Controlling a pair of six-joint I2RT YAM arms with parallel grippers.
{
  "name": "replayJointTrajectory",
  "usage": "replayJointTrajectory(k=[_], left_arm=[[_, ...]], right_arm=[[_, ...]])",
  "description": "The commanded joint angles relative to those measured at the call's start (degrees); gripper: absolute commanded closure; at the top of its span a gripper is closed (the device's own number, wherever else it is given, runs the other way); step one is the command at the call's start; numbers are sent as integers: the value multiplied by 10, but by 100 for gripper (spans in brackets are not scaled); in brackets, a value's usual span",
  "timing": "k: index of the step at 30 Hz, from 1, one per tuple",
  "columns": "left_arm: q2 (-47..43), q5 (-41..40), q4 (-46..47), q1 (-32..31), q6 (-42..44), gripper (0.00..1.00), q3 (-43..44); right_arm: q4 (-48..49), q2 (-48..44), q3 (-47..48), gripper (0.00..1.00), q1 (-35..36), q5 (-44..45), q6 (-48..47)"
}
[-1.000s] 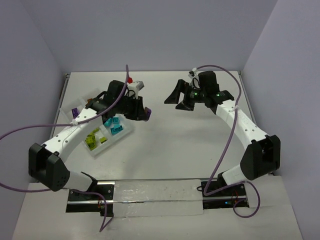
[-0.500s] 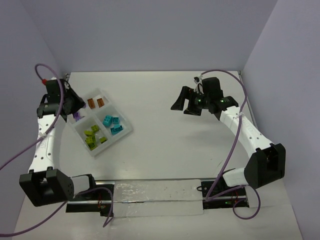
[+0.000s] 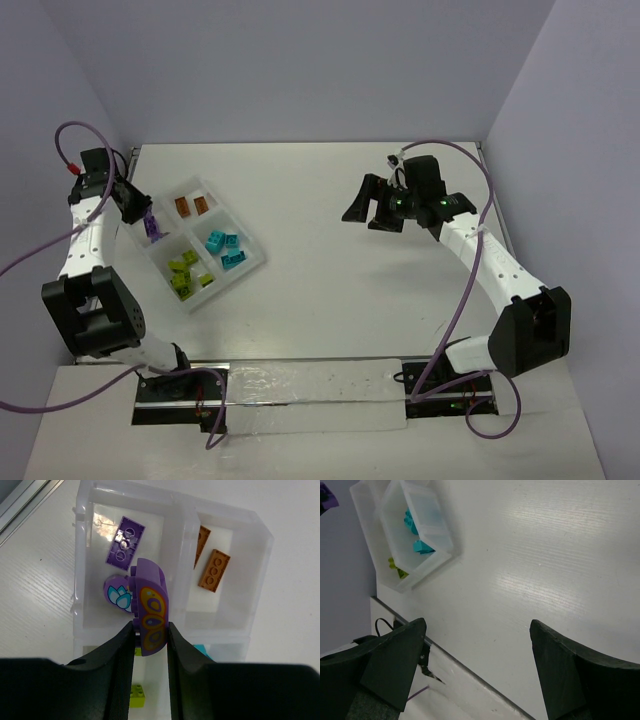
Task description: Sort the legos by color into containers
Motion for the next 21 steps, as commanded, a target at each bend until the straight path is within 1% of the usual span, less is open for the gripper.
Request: replayJointTrajectory(k=[1, 7, 17, 21], left_arm=[[36, -15, 40, 6, 4, 100, 21], [70, -10, 63, 6, 10, 100, 7], [139, -1, 65, 6, 27, 100, 30], [146, 2, 65, 6, 30, 100, 34]], right_arm=[[-4, -17, -5, 8, -2, 19, -17], [-4, -9, -4, 8, -2, 20, -13], [-11, 12, 15, 8, -2, 25, -15], [-12, 13, 17, 8, -2, 27, -17]])
